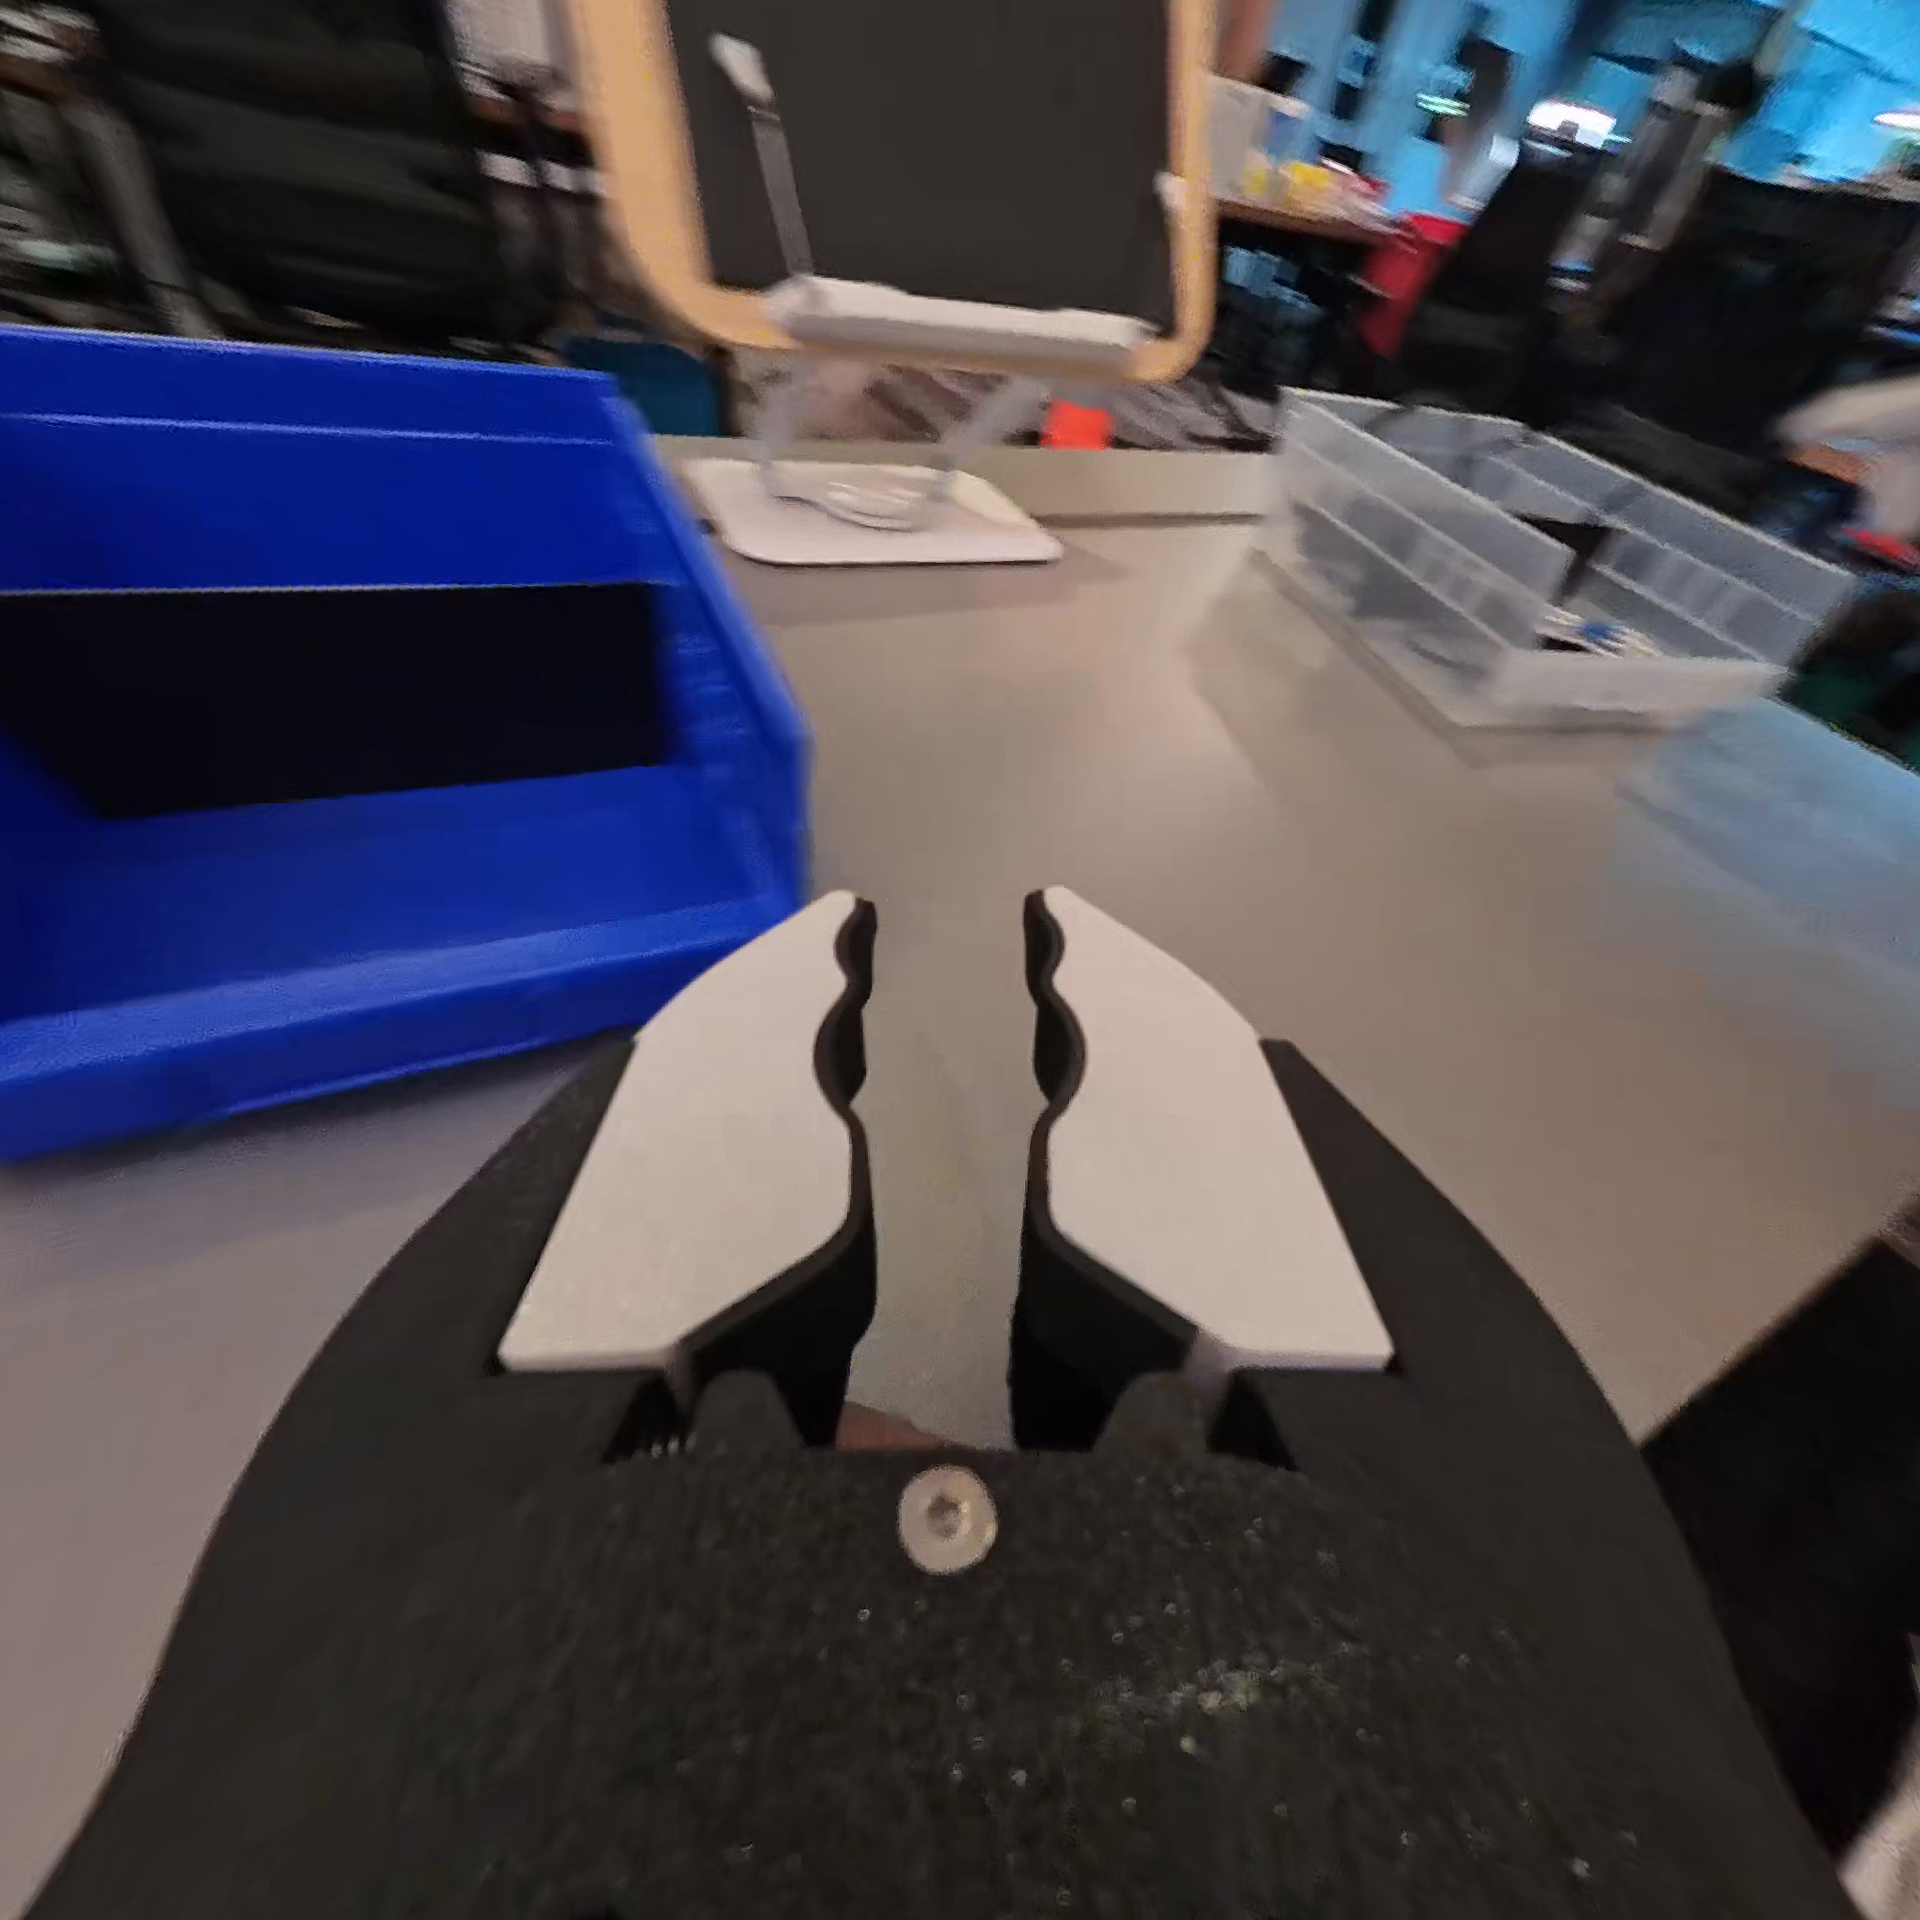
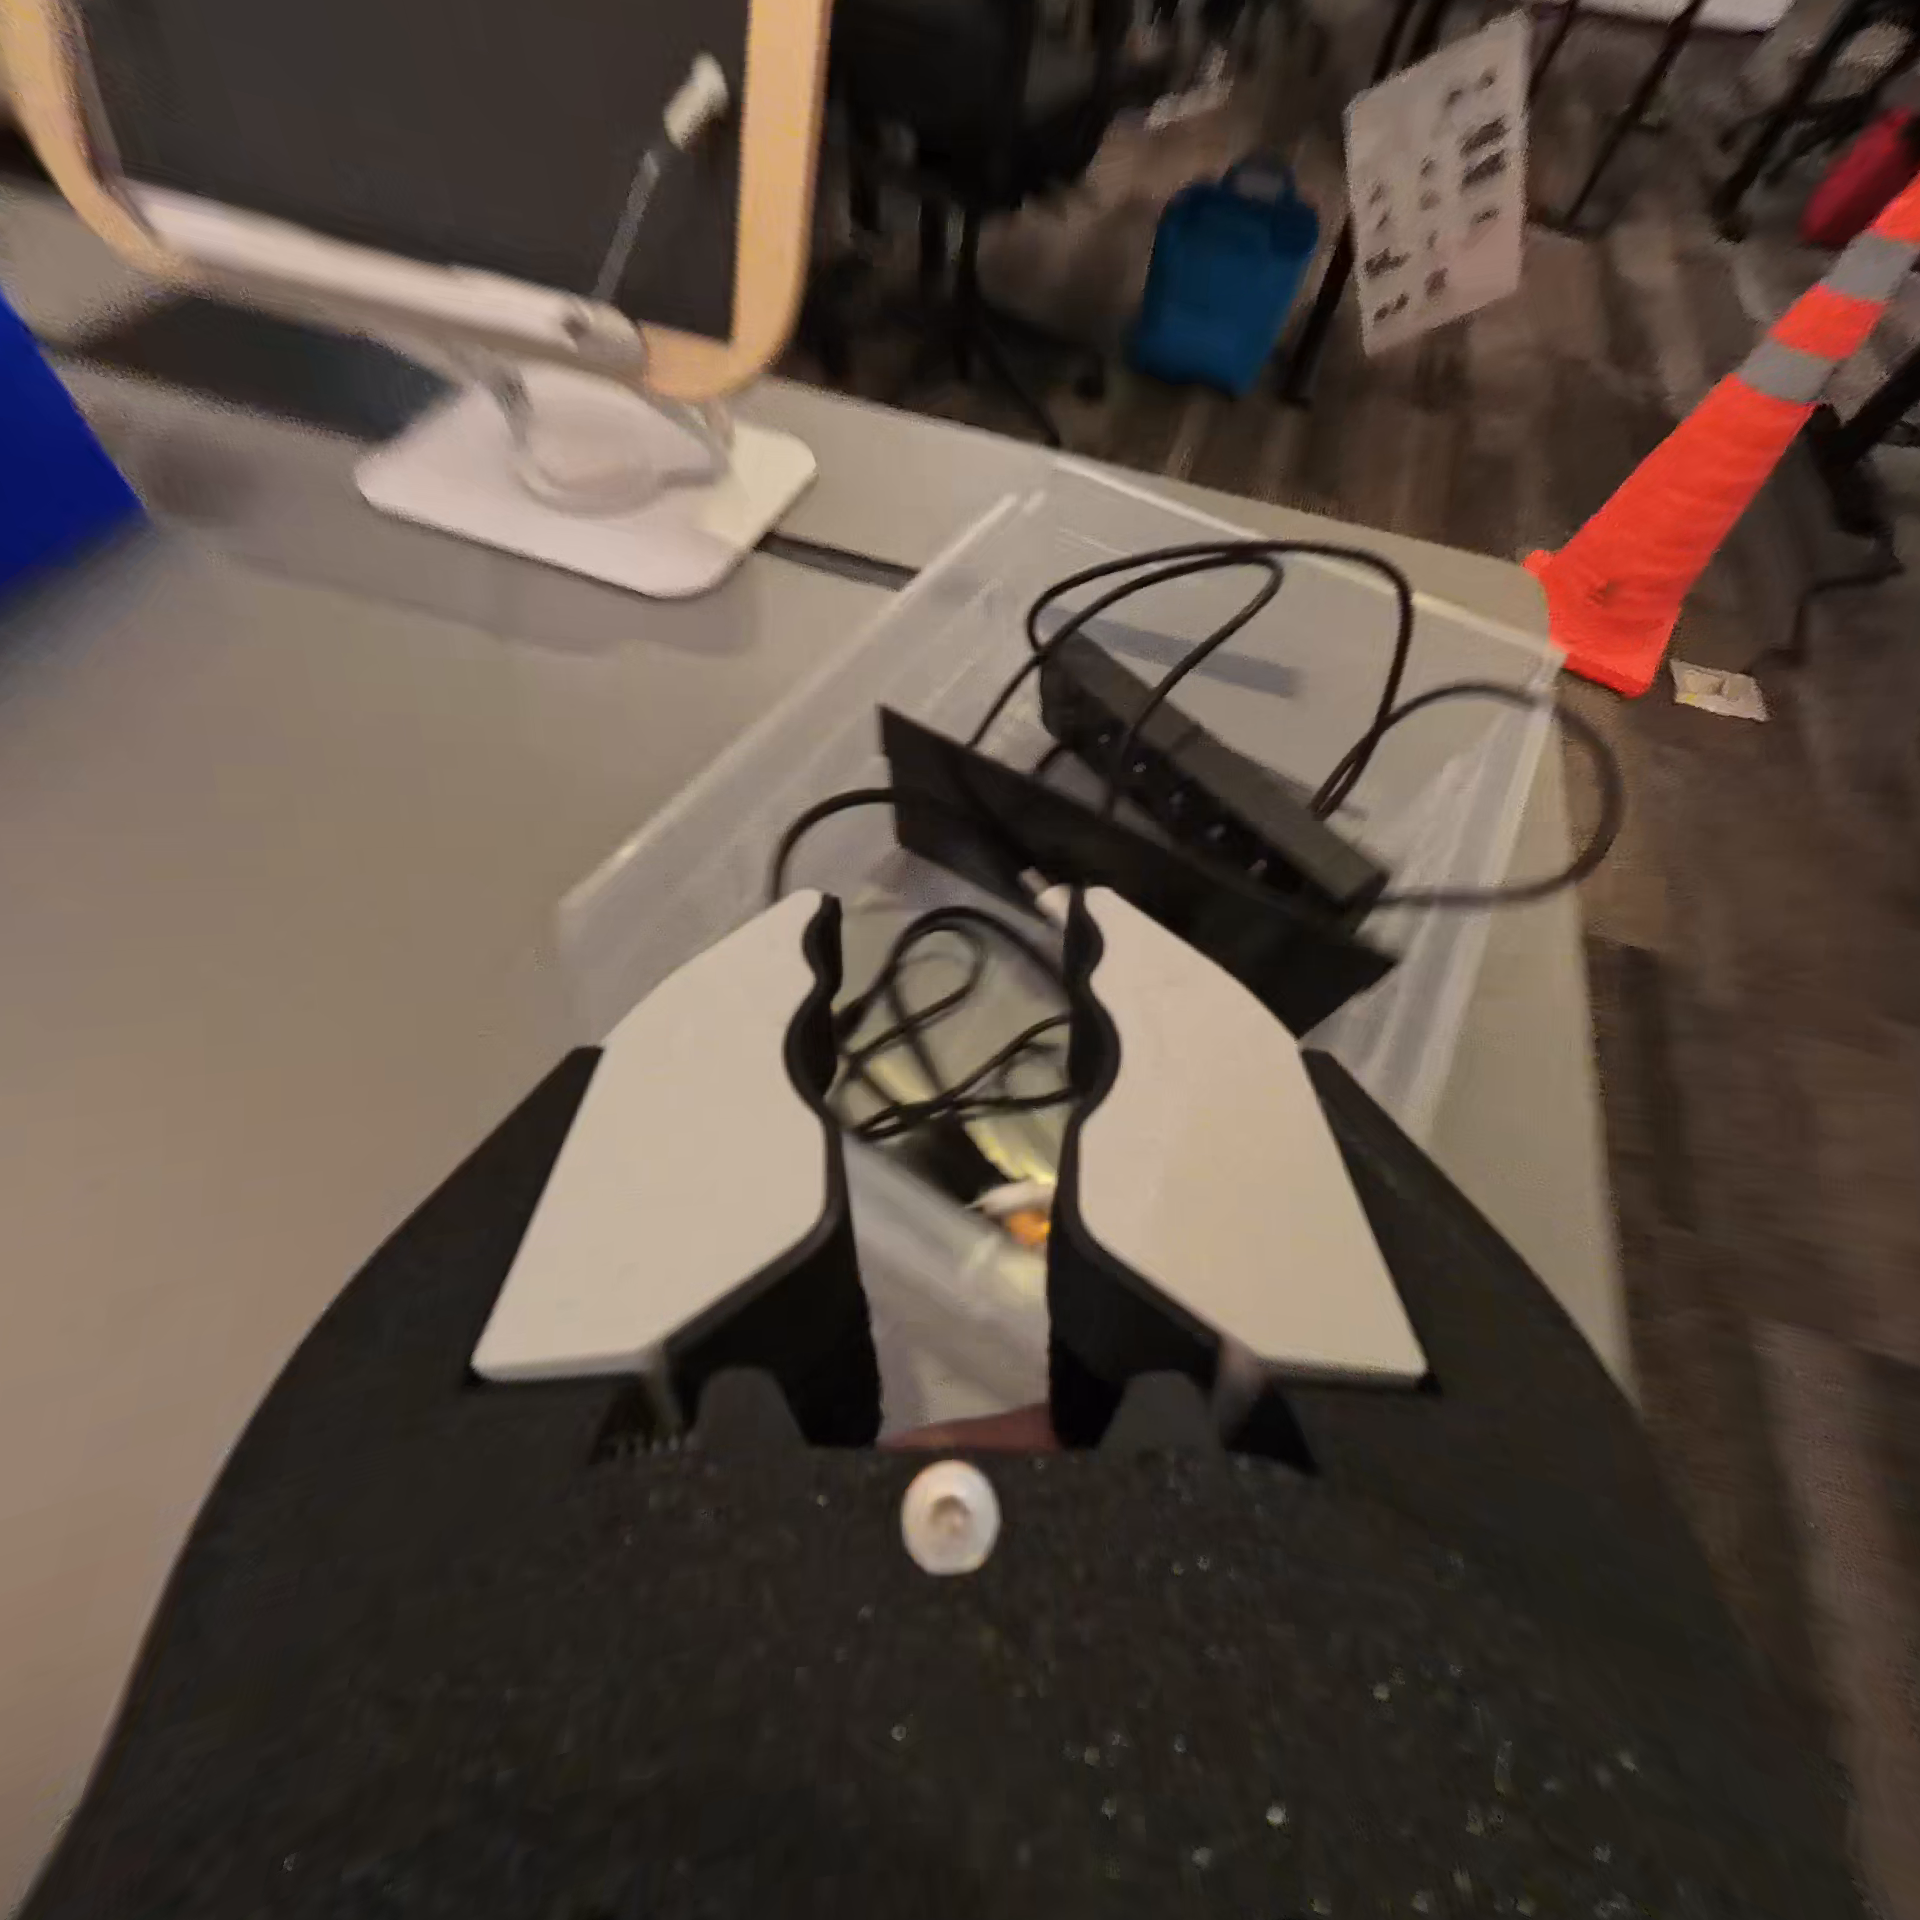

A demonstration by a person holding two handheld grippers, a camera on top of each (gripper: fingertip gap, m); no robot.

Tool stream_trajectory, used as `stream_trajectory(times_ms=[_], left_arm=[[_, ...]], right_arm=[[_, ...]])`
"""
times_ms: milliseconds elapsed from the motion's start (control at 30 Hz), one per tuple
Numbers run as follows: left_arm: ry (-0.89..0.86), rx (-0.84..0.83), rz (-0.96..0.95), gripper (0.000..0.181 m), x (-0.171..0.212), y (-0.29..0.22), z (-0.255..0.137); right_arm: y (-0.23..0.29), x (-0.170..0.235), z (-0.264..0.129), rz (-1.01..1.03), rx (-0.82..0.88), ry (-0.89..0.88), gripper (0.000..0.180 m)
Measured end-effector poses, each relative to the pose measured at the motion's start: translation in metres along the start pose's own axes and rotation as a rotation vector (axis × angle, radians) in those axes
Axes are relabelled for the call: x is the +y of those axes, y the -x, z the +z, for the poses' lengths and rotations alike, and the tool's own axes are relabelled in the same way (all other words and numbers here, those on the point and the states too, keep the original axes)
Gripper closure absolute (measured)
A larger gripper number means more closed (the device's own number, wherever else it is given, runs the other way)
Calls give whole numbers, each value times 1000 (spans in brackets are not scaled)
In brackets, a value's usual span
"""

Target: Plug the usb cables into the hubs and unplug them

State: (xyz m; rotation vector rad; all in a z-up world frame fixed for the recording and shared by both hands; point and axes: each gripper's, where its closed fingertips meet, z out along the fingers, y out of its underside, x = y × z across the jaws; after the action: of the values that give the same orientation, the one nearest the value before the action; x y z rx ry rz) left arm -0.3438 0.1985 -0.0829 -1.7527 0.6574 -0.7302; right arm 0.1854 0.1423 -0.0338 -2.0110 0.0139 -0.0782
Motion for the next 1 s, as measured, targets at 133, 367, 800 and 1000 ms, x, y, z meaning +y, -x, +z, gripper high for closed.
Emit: stream_trajectory(times_ms=[133,367,800,1000], left_arm=[[-23,-245,2,150,-4,63,-36],[138,-449,64,150,23,108,-39],[111,-421,-29,150,21,97,-30],[93,-365,-27,150,19,85,-24]], right_arm=[[41,61,-31,175,92,-119,138],[75,107,-47,252,154,-110,130],[53,117,-58,123,265,-105,135],[53,119,-60,124,269,-91,136]])
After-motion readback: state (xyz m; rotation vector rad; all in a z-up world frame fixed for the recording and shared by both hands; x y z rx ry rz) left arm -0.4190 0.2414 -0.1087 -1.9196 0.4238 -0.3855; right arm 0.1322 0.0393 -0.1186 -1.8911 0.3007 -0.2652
